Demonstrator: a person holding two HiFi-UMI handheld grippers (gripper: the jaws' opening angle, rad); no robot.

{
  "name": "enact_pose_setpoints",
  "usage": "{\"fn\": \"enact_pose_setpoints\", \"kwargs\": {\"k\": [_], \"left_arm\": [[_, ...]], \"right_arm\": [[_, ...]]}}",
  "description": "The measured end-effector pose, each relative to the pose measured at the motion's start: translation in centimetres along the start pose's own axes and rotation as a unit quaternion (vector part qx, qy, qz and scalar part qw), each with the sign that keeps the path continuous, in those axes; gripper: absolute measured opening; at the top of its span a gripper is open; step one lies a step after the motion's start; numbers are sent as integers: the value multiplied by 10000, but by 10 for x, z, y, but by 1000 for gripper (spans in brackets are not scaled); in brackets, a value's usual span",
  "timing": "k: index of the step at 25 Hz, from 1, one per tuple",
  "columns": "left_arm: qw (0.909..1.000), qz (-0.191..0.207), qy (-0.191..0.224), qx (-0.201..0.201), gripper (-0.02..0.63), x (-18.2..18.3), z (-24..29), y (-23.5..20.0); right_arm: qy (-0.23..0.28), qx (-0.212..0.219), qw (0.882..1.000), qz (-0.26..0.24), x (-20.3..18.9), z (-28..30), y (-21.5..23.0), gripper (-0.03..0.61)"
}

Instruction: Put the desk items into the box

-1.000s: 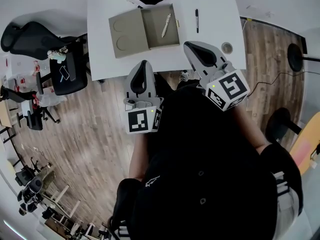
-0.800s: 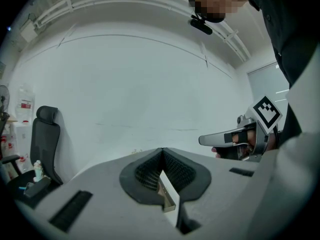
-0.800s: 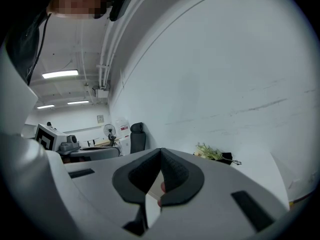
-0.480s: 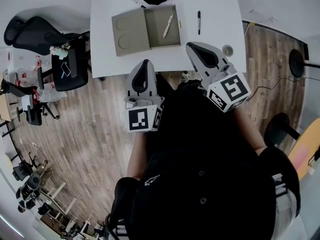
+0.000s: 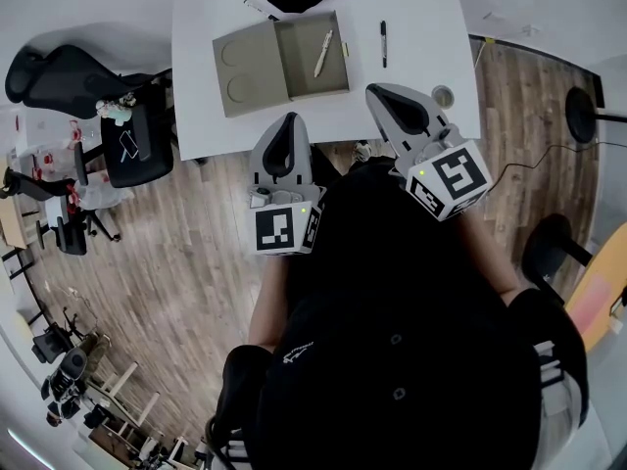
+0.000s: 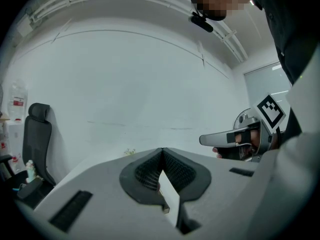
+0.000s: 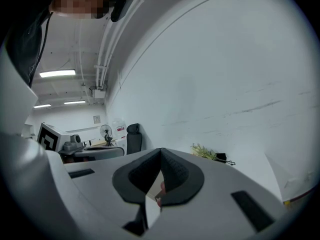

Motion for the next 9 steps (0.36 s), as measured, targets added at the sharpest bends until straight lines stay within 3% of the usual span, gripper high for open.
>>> {"fn": "enact_pose_setpoints", "kwargs": {"k": [9], "left_arm": [[10000, -28, -11, -50, 8, -1, 0, -2]], "right_arm": [[-33, 12, 10000, -56, -1, 4, -3, -2]]}}
Point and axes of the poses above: the fingertips, and each gripper's own axes: z forward along the fingers, y to its right, x out of its top, the point moved 2 cm from there along -z, backward along the fingers, and after that the axes turned 7 degrees about x, right-handed, at the moved point
